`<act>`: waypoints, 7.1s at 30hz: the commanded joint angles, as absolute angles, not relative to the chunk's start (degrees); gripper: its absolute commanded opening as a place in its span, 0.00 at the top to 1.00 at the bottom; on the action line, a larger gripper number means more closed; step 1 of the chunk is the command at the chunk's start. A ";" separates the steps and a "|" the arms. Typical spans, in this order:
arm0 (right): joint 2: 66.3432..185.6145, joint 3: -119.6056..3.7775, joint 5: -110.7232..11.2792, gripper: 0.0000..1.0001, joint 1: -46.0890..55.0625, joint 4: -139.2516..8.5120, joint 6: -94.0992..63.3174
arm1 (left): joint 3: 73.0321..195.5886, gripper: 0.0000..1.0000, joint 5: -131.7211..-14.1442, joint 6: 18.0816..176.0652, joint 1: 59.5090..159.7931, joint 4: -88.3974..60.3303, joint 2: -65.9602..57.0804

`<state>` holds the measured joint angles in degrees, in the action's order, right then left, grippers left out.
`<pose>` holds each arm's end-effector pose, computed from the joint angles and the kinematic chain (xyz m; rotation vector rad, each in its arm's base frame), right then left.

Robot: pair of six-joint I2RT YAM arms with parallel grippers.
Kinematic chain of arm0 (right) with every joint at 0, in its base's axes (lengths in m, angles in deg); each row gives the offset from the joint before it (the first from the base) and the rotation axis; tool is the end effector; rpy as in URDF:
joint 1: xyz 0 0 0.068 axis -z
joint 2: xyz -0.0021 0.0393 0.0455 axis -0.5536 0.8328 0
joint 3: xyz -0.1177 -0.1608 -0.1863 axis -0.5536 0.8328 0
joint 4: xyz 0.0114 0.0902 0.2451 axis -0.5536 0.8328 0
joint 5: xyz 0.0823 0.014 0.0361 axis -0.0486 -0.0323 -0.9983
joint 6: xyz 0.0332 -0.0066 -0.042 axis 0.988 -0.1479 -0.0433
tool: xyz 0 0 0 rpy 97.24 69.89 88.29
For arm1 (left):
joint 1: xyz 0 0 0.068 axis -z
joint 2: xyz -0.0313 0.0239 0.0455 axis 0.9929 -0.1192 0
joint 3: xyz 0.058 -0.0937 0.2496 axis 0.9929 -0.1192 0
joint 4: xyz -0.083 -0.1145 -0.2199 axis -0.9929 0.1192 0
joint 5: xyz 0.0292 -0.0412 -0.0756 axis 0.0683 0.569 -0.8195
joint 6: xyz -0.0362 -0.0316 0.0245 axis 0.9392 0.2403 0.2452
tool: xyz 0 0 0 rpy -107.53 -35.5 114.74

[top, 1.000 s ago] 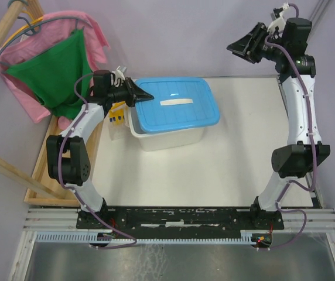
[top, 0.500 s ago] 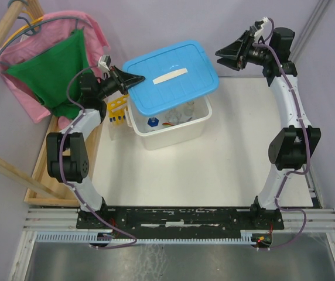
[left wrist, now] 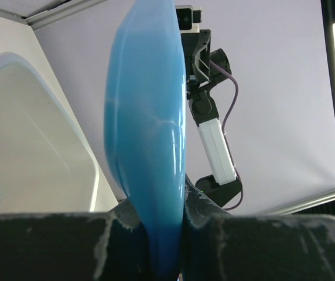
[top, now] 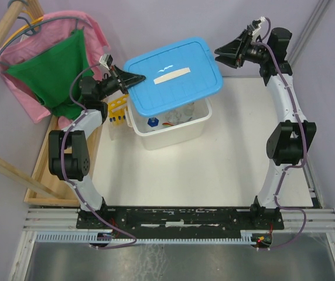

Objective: Organize the chemistry lab equipment
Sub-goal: Pick up the storage box at the center of the board, then close the lid of the storage box.

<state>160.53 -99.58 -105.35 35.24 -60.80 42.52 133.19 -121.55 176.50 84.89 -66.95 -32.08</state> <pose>0.4680 0.0186 0.4130 0.1023 1.9024 1.6768 0.4041 -0.0420 0.3284 -0.1533 1.6442 -1.8755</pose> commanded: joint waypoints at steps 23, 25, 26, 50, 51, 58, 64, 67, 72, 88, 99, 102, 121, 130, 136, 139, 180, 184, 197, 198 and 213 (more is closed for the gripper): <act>161.12 -98.21 -109.84 0.48 32.74 -65.40 42.39 | 133.30 0.97 -121.17 178.48 84.91 -69.94 -31.03; 161.13 -98.14 -110.14 0.49 32.06 -65.60 42.46 | 133.02 0.97 -121.11 178.53 84.92 -69.97 -30.99; 161.17 -98.17 -110.33 0.50 31.74 -65.73 42.56 | 132.86 0.97 -121.00 178.49 84.91 -70.02 -31.11; 160.24 -96.39 -108.93 0.99 31.00 -73.57 52.06 | 146.67 0.01 -99.58 129.40 84.21 -7.82 -22.25; 160.23 -96.37 -108.82 0.99 30.98 -73.76 52.50 | 146.83 0.01 -97.76 128.57 84.21 -6.65 -21.27; 159.19 -95.49 -108.15 0.99 30.98 -73.91 53.35 | 146.57 0.00 -83.84 123.30 84.17 -3.28 -16.72; 158.87 -94.92 -107.89 0.99 30.89 -75.99 55.72 | 145.33 0.42 -83.34 124.78 84.12 -4.57 -16.30; 158.42 -94.10 -107.65 0.99 30.72 -77.34 57.17 | 144.96 0.49 -84.02 124.96 84.12 -5.00 -16.22; 158.51 -93.82 -107.65 0.99 29.78 -76.20 57.21 | 144.23 0.50 -83.71 124.43 84.16 -5.36 -14.33; 159.58 -92.97 -106.17 0.99 24.76 -63.66 48.61 | 142.55 0.50 -79.96 120.79 84.25 -3.34 -10.09; 159.63 -92.97 -105.16 0.99 24.65 -59.53 44.94 | 140.90 0.50 -80.18 121.00 84.25 -3.76 -9.19; 159.68 -94.57 -104.57 0.99 24.76 -56.77 42.67 | 140.57 0.50 -80.49 121.15 84.29 -3.81 -9.10; 163.39 -99.51 -93.77 0.99 27.20 -42.60 29.77 | 138.05 0.50 -82.71 122.41 84.53 -5.13 -9.38; 166.59 -103.66 -89.80 0.81 27.20 -35.04 23.85 | 137.77 0.50 -82.51 122.32 84.73 -5.41 -9.58; 167.34 -107.55 -84.99 0.54 27.20 -27.49 17.39 | 137.81 0.50 -82.59 122.41 84.90 -5.54 -10.38; 167.55 -109.67 -82.13 0.45 27.20 -23.41 14.28 | 138.02 0.50 -82.77 122.49 85.01 -5.81 -10.88; 159.89 -110.08 -39.66 0.96 8.77 1.72 -10.71 | 133.80 0.69 -78.55 114.76 88.31 2.01 -11.82; 159.29 -109.84 -35.69 0.96 8.74 2.54 -10.31 | 133.56 0.68 -78.56 114.51 88.64 1.96 -12.29; 158.48 -107.16 -28.19 0.96 8.74 6.07 -10.51 | 134.46 0.68 -79.00 114.50 90.72 1.53 -14.78; 159.13 -107.56 -27.96 0.96 8.76 6.79 -10.34 | 134.54 0.68 -79.00 114.42 90.85 1.54 -15.02; 162.99 -107.06 -27.95 0.96 8.75 11.93 -8.43 | 136.07 0.68 -77.26 112.06 95.65 7.02 -20.36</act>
<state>161.08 -107.07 -32.30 8.01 4.16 -8.80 134.43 -78.58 115.30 94.42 3.36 -18.20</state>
